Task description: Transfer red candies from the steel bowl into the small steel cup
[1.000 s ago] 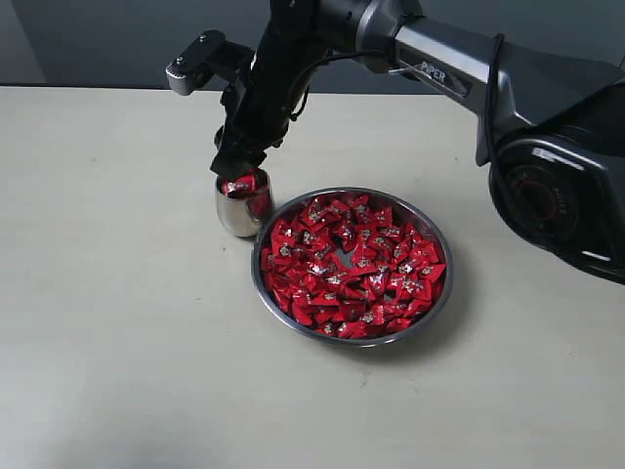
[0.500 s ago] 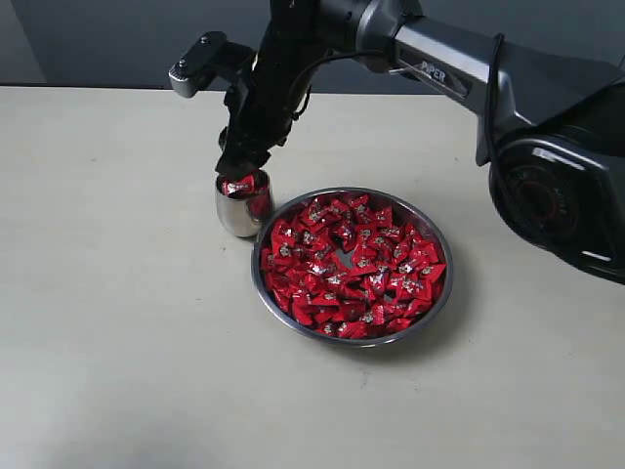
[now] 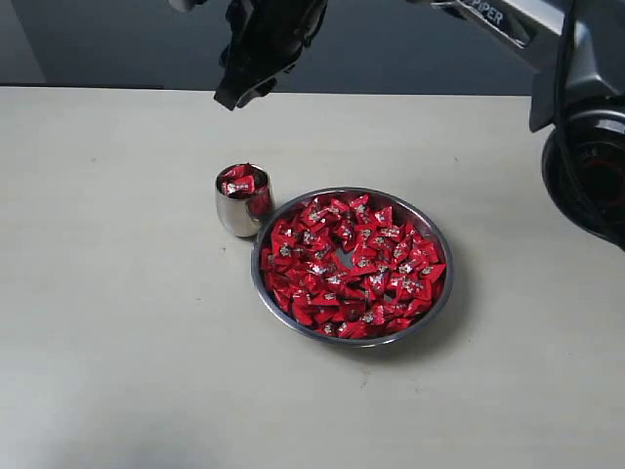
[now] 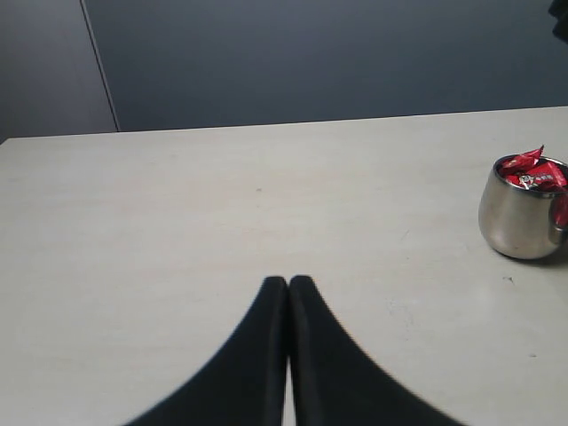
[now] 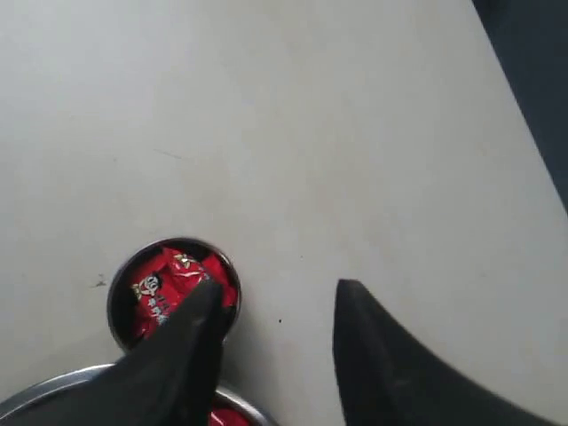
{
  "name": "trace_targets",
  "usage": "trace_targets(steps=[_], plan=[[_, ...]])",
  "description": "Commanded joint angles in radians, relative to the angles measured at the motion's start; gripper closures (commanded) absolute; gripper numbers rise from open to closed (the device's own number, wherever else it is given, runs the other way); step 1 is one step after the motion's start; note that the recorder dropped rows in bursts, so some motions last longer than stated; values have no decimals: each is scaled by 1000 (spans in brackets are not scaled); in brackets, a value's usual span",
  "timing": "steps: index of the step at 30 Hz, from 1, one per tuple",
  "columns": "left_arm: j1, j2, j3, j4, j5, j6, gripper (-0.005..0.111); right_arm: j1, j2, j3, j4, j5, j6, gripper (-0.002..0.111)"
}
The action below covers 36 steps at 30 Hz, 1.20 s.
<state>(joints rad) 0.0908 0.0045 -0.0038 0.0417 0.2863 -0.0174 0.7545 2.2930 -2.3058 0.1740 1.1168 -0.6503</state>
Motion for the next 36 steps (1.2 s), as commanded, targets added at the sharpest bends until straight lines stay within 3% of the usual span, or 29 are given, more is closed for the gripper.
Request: trace_targets(steps=[1,3,4,17,28,36], plan=[[-8,-4,4,1,-2,-3,106,-8,-34,-8,-48,13,33,89],[-8,-4,4,1,-2,-3,106,-10,-46,-8,-61,18,61,106],[-8,-4,4,1,-2,-3,106,-12,-54,-8,-61,20,84,108],[-8,-4,4,1,-2,-3,106,-86,-175,46,-63,-110,381,109],[-8,-4,4,1,-2,-3,106,-115,-492,641,-110,-560,495,109],[-8,-4,4,1,-2,-3,106,-185,-774,1051,-65,-734,493,109]])
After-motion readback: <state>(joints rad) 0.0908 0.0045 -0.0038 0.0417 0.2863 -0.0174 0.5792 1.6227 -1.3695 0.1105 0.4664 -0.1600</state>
